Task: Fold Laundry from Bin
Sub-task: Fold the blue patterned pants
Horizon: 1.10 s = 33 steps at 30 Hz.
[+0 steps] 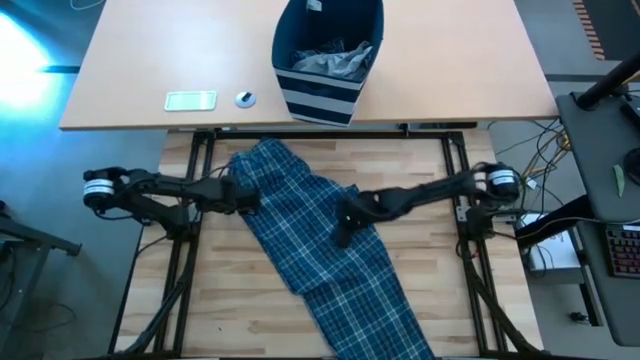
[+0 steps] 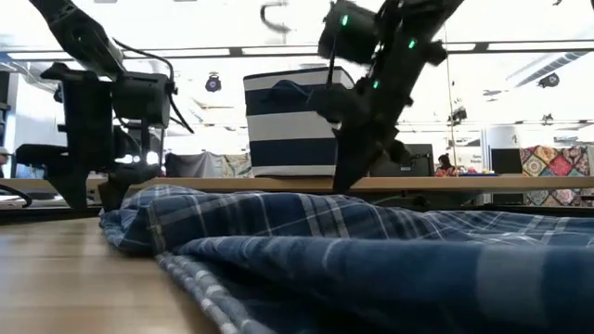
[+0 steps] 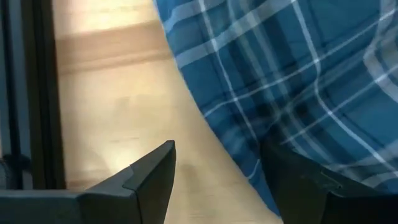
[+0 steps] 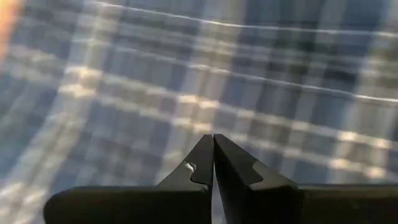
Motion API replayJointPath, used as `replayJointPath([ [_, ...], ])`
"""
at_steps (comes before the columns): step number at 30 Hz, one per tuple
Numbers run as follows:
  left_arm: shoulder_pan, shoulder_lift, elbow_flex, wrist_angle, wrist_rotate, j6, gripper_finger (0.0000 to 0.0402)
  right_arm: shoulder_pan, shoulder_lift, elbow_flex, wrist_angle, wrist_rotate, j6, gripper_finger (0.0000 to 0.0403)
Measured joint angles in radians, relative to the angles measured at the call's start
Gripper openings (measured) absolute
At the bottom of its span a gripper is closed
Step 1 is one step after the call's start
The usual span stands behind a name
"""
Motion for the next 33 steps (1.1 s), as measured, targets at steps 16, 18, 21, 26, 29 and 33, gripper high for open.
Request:
replayJointPath([
  [16, 0.178, -0.010, 0.428, -0.146, -0.016, 0.292, 0.0266, -0.403, 0.083, -0.066, 0.088, -0.120, -0.288, 0.0009],
  [18, 0.269, 0.007, 0.509, -0.088, -0.020, 0.404, 0.0275, -0.418, 0.085, -0.066, 0.089, -0.130, -0.328, 0.0009],
  [21, 0.365, 0.059, 0.583, 0.046, 0.006, 0.584, 0.0277, -0.420, 0.038, -0.068, 0.064, -0.138, -0.365, 0.0009],
  [26, 0.393, 0.177, 0.625, 0.164, 0.114, 0.803, 0.0263, -0.347, -0.087, -0.077, 0.028, -0.158, -0.412, 0.0009],
  [29, 0.375, 0.223, 0.604, 0.179, 0.113, 0.797, 0.0252, -0.289, -0.162, -0.113, 0.013, -0.156, -0.384, 0.0009],
  [33, 0.367, 0.255, 0.530, 0.302, 0.112, 0.766, 0.0234, -0.199, -0.263, -0.163, 0.032, -0.156, -0.303, 0.0009],
])
